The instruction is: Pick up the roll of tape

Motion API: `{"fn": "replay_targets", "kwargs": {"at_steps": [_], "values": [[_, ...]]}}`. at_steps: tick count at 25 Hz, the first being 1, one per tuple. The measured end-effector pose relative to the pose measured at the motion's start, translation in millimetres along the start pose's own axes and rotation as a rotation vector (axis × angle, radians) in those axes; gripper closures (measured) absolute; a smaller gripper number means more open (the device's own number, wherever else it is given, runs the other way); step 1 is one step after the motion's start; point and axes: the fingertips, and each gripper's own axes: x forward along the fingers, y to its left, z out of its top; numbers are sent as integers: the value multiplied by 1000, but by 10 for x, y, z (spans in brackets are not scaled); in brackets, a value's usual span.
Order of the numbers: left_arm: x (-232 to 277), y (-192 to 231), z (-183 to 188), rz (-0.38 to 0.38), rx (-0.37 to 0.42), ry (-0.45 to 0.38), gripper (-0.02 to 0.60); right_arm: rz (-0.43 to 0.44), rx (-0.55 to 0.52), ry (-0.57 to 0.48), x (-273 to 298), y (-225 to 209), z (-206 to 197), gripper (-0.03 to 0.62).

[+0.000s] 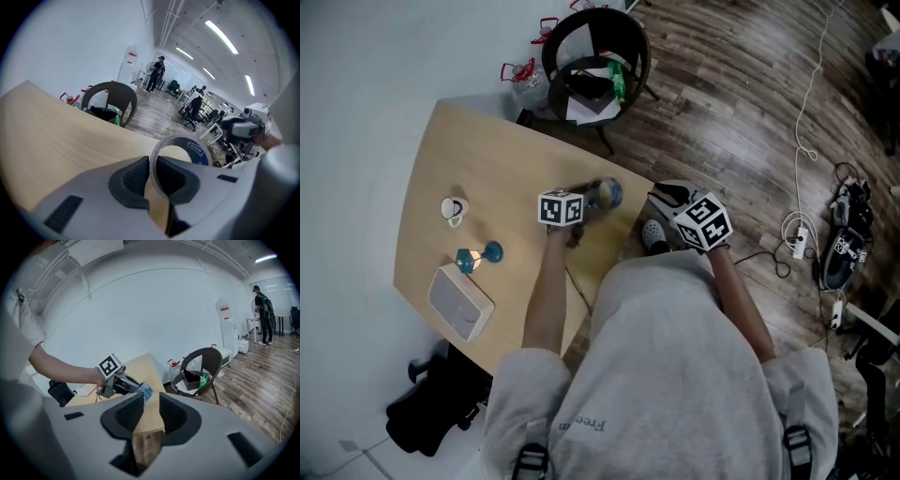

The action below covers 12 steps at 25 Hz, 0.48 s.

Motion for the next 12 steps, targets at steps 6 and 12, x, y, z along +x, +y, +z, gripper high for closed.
{"fn": "replay_targets", "kwargs": {"at_steps": [6,12], "values": [[-54,-47,-22,26,-19,-55,541,0,-1,-4,-13,9,-10,491],[-229,-109,117,60,-59,-151,541,-15,-5,-29,1,-22,61,503]]}}
